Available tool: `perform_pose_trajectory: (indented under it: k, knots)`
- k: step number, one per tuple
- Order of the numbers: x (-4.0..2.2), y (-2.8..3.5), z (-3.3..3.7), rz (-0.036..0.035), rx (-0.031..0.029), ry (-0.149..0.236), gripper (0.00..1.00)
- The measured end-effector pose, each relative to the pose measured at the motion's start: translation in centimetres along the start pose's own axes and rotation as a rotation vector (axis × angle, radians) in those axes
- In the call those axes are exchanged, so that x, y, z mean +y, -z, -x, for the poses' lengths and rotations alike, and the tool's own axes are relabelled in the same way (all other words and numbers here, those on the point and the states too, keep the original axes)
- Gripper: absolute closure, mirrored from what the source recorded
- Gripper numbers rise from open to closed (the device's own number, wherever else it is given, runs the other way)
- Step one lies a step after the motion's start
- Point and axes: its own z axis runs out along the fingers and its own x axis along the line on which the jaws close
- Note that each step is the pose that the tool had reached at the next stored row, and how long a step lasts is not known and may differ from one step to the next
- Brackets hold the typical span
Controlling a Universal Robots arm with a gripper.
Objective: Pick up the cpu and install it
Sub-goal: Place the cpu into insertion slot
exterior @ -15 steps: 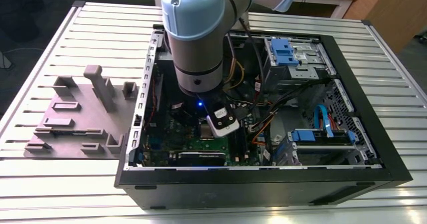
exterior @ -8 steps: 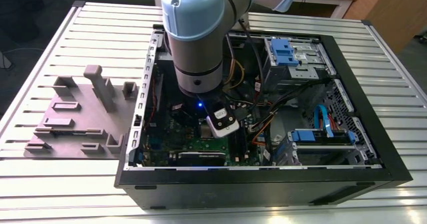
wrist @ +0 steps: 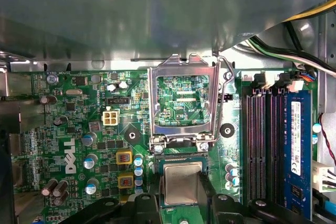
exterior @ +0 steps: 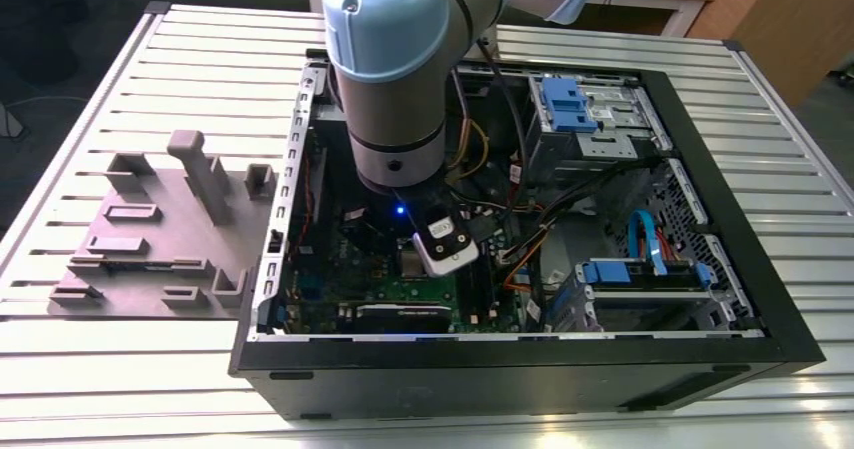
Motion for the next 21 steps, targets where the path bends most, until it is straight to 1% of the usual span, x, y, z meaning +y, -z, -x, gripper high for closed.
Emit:
perform_pose_trajectory:
  k: [9,11,12,21]
  knots:
    - [0.00,0.00,-0.01,-0.0004,0.0005,0.000,0.61]
    - [0.00,-0.01,-0.01,-0.0003,0.0002,0.000,0.62]
    - [0.00,-0.01,-0.01,-0.0002,0.0001,0.000,0.65]
    - [0.01,-0.03,0.00,0.0002,-0.0001,0.000,0.65]
